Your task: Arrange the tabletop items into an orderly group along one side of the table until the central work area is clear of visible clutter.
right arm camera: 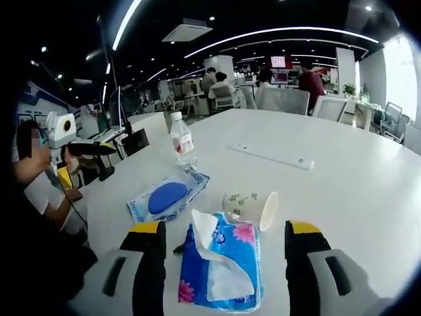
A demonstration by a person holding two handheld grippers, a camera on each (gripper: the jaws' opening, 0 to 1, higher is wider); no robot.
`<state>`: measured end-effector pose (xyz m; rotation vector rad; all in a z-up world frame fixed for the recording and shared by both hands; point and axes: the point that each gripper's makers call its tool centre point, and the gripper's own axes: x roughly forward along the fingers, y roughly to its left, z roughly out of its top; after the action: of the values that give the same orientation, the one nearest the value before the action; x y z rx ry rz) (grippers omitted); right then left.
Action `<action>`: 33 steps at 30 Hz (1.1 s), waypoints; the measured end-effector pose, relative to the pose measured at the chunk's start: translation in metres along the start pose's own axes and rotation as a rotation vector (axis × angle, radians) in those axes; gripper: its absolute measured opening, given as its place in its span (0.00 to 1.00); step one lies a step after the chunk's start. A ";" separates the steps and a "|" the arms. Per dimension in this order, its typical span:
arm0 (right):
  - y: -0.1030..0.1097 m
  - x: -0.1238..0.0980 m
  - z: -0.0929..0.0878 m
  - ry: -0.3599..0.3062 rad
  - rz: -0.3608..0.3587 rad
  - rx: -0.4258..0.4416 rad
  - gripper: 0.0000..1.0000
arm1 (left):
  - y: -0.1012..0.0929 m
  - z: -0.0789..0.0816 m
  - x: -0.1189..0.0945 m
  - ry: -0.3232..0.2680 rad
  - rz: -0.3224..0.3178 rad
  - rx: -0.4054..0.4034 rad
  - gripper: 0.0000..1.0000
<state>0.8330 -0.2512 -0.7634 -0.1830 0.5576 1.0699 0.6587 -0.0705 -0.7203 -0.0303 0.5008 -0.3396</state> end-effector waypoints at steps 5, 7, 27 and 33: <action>-0.004 0.017 0.003 0.007 0.007 0.004 0.56 | 0.001 0.001 -0.001 -0.013 -0.001 -0.002 0.99; -0.006 0.022 0.003 0.010 0.010 0.010 0.52 | 0.000 0.002 -0.001 -0.008 0.004 0.004 0.99; -0.044 0.073 0.000 0.067 -0.038 0.086 0.33 | -0.003 0.010 -0.006 -0.073 -0.003 -0.081 0.95; -0.051 0.082 -0.005 0.070 -0.050 0.142 0.17 | -0.005 0.012 -0.006 -0.072 0.007 -0.089 0.93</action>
<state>0.9052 -0.2143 -0.8164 -0.1093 0.6862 0.9748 0.6585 -0.0736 -0.7064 -0.1263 0.4442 -0.3084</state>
